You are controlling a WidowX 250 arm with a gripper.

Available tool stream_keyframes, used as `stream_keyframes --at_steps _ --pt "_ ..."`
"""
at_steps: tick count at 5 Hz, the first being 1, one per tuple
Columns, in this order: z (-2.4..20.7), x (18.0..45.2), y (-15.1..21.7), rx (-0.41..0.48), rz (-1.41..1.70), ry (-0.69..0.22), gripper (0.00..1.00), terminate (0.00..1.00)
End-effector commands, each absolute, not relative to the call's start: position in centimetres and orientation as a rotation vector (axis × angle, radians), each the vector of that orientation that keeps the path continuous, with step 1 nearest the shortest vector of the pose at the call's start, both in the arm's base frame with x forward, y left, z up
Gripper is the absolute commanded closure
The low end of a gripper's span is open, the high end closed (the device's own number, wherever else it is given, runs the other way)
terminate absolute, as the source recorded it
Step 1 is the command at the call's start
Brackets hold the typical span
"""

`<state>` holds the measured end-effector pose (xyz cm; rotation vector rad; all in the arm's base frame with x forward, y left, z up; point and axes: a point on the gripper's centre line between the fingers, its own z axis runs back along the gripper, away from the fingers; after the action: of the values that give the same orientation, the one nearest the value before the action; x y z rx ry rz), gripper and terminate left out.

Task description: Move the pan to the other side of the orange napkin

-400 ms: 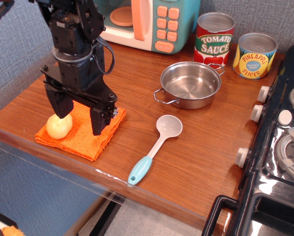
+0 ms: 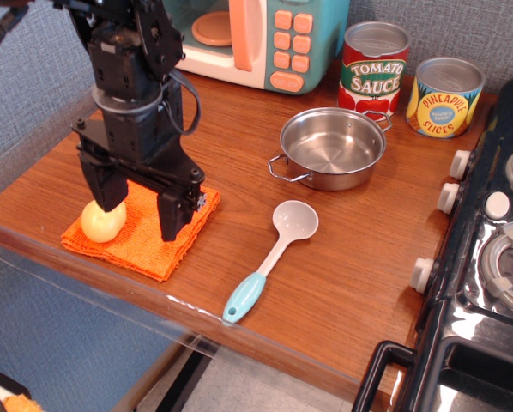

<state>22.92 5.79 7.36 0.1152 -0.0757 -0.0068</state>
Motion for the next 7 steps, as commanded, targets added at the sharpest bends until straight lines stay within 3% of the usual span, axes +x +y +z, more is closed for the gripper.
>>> stream_keyframes --at_steps 1,3,4,5,7 --pt "7.8 29.3 0.9 0.078 -0.068 -0.115 0.0 0.0" --pt "7.9 37.3 -4.6 0.06 -0.16 -0.187 0.0 0.0" --pt "7.8 39.7 -5.8 -0.066 -0.241 -0.216 0.0 0.0" --pt "6.6 41.0 -5.0 -0.075 -0.287 -0.212 0.0 0.0" --pt "3.6 40.7 -4.3 -0.11 -0.327 -0.182 0.0 0.0"
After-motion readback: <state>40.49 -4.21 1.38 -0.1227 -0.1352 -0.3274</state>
